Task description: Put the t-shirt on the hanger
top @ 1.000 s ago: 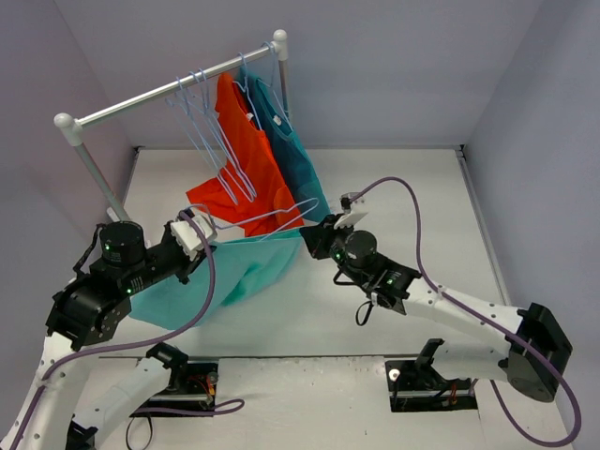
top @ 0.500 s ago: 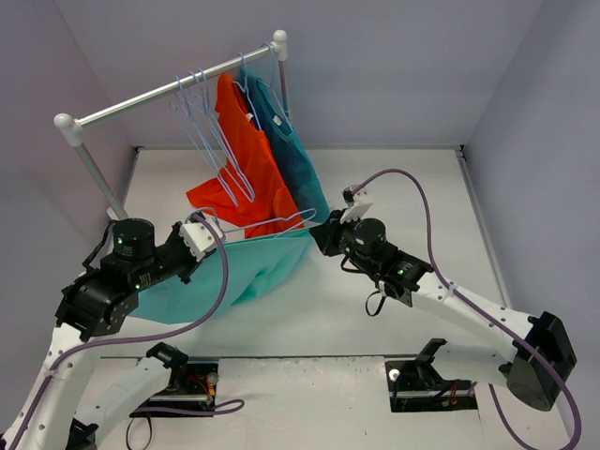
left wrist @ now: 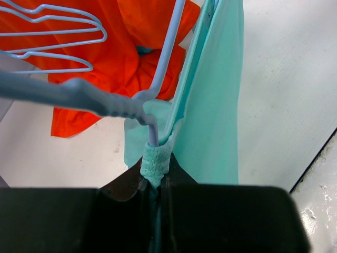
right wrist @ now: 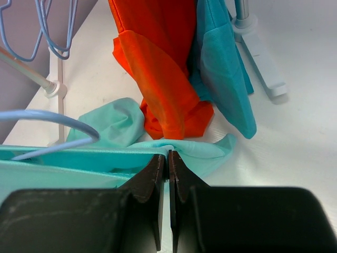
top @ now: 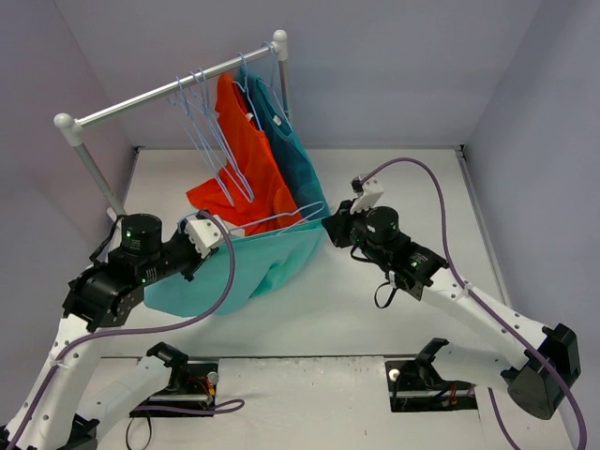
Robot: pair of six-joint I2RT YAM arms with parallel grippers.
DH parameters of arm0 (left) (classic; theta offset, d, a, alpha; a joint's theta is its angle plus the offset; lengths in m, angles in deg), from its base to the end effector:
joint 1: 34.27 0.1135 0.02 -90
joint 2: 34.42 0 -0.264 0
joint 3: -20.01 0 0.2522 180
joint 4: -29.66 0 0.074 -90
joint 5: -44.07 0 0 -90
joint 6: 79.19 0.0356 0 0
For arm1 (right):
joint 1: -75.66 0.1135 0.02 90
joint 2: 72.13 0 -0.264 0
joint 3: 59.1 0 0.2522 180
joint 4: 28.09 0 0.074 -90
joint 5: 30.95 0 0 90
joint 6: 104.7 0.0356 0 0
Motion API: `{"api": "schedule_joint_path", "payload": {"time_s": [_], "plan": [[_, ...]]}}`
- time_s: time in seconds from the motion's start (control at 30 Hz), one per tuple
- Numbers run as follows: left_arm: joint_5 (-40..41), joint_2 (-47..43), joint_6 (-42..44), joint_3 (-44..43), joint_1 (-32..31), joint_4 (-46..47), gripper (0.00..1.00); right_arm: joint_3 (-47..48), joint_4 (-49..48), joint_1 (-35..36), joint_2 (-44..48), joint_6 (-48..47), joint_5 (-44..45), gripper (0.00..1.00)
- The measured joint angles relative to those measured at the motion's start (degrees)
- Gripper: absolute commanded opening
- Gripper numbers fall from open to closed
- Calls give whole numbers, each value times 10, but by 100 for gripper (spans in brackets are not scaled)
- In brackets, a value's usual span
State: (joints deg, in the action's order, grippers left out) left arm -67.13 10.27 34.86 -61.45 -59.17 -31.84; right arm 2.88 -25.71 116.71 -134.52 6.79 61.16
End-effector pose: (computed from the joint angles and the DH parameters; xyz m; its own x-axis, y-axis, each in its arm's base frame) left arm 0.1140 -0.0671 0.4053 -0.0651 0.4491 -0.8911 0.7852 0.5742 0.2320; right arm 0.1964 0.1693 0.3403 -0.2644 0.2552 -0.9300 -0.5714 0.7354 0.3642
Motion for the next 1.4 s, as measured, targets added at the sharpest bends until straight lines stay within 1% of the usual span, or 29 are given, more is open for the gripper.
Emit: {"api": "schedule_joint_path", "payload": {"time_s": [0.33, 0.5, 0.67, 0.83, 0.97, 1.07, 1.23, 1.4], "plan": [[5, 48, -6, -4, -2, 4, 0, 67, 44, -11, -17, -21, -16, 0], [-8, 56, -5, -36, -2, 3, 0, 76, 64, -16, -25, -29, -18, 0], [-14, 62, -2, -53, -2, -1, 0, 127, 95, -27, -35, -50, -25, 0], [11, 79, -2, -38, -20, -3, 0, 159, 117, -36, -35, -71, -25, 0], [52, 96, -5, -33, -46, -1, 0, 170, 142, -42, -40, -84, -24, 0], [75, 110, -7, -33, -52, 1, 0, 175, 155, -43, -43, -90, -24, 0], [93, 126, -8, -33, -55, 5, 0, 178, 175, -44, -43, -103, -24, 0], [100, 127, -9, -32, -73, 8, 0, 189, 195, -47, -43, -116, -23, 0]]}}
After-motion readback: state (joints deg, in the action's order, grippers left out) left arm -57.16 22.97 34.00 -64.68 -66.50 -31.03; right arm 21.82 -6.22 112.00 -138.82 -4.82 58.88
